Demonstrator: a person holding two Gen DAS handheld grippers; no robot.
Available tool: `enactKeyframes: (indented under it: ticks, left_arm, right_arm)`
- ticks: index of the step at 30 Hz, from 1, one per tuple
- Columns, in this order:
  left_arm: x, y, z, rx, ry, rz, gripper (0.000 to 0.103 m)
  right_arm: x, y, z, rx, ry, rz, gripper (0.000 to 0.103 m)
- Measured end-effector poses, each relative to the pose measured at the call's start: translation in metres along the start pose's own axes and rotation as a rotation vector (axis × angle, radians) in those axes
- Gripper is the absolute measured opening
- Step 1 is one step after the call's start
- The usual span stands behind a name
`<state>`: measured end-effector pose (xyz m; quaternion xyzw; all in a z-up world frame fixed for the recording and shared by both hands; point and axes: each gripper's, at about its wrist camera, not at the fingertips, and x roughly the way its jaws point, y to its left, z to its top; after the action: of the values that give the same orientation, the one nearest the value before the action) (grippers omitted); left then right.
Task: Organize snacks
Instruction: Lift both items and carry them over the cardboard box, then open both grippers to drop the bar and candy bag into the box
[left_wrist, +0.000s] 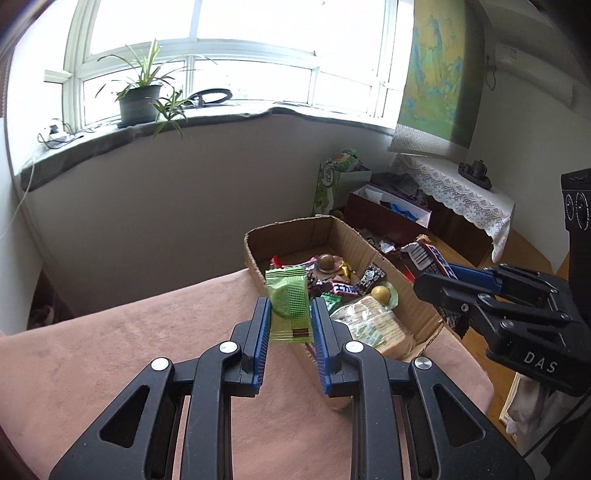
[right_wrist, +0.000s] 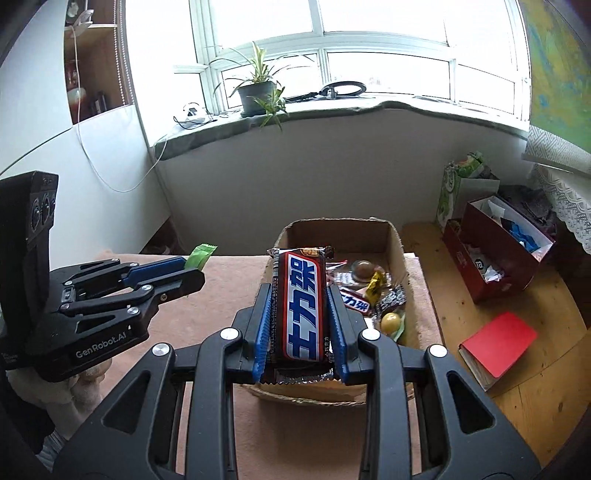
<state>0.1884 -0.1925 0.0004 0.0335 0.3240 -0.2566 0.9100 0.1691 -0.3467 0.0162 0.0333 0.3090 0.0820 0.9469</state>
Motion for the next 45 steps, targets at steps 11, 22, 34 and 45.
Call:
enactKeyframes:
  ticks: [11, 22, 34, 45]
  left_arm:
    - [0.052, -0.023, 0.015, 0.004, 0.048, -0.028, 0.021]
    - [0.093, -0.027, 0.014, -0.019, 0.11, -0.043, 0.021]
    - [0.102, -0.029, 0.011, -0.011, 0.136, -0.062, 0.022]
    - [0.082, -0.03, 0.012, -0.018, 0.115, -0.06, 0.028]
  right_arm:
    - [0.05, -0.056, 0.027, 0.052, 0.041, -0.003, 0.029]
    - [0.116, -0.077, 0.033, 0.06, 0.125, 0.003, 0.029]
    - [0.134, -0.079, 0.028, 0.065, 0.151, -0.003, 0.03]
    - [0.102, -0.066, 0.033, 0.058, 0.104, -0.009, 0.043]
